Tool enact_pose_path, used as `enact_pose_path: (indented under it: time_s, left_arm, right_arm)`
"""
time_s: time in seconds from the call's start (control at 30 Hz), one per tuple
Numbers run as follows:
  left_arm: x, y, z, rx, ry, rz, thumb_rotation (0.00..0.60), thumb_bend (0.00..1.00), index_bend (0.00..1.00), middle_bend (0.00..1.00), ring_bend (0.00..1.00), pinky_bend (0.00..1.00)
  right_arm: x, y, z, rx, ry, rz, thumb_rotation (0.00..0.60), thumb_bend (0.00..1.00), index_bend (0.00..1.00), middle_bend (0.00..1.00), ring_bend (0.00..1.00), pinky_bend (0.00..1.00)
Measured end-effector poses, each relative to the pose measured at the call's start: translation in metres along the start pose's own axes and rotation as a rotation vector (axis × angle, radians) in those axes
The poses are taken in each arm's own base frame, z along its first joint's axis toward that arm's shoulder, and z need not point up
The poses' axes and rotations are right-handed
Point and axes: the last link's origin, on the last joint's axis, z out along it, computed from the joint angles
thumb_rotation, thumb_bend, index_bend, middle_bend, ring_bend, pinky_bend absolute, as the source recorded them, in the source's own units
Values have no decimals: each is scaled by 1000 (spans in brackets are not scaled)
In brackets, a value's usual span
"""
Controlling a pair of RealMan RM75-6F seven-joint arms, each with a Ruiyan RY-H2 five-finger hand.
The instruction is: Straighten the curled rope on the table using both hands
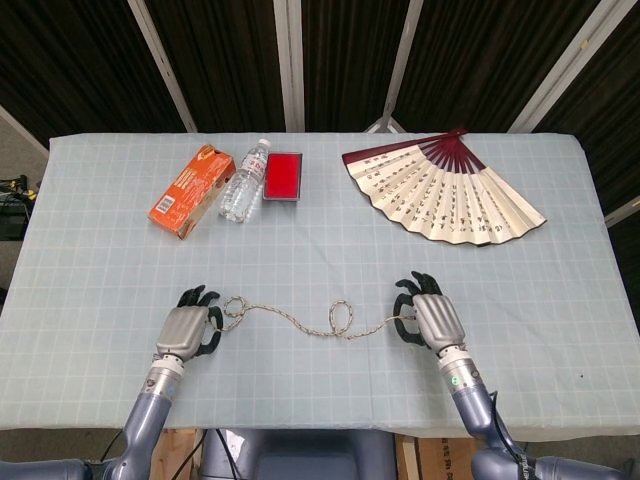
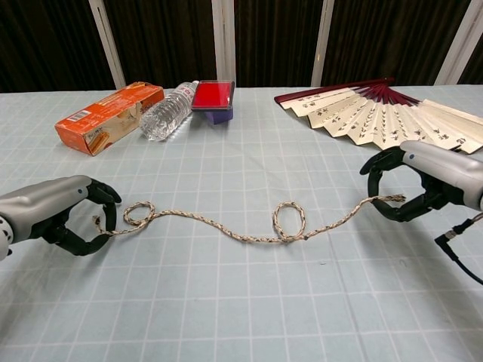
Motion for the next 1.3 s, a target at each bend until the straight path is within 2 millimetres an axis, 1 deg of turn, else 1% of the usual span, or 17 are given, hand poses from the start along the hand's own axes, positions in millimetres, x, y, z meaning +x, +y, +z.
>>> enact_pose_path:
  time_s: [0.17, 0.37, 0.57, 0.87, 1.07, 1.3]
  left_arm:
    - [9, -4, 0, 1, 23, 1, 600, 584, 601, 166, 0, 0]
    - [23, -11, -1, 6, 54, 0, 600, 584, 606, 167, 0, 0]
    - [40, -19, -4, 13, 85, -3, 600, 584, 608, 167, 0, 0]
    - [72, -44, -12, 46, 139, -17, 600, 589, 610, 167, 0, 0]
    - [93, -64, -23, 64, 176, -21, 600, 589, 610, 167, 0, 0]
    - [105, -83, -36, 82, 191, -22, 600, 589, 611, 168, 0, 0]
  right_arm:
    - [2, 3, -2, -5, 3, -5, 600, 514, 628, 238, 25, 0]
    - [6, 9, -4, -19, 10, -14, 600, 513, 628, 239, 25, 0]
    - [17, 21, -6, -44, 29, -34, 600, 514, 629, 239, 25, 0]
    - [41, 48, -11, -104, 72, -58, 600, 514, 632, 242, 25, 0]
    - [58, 68, -15, -146, 102, -73, 600, 513, 632, 241, 25, 0]
    - [75, 92, -20, -203, 128, -87, 600, 514, 632, 242, 25, 0]
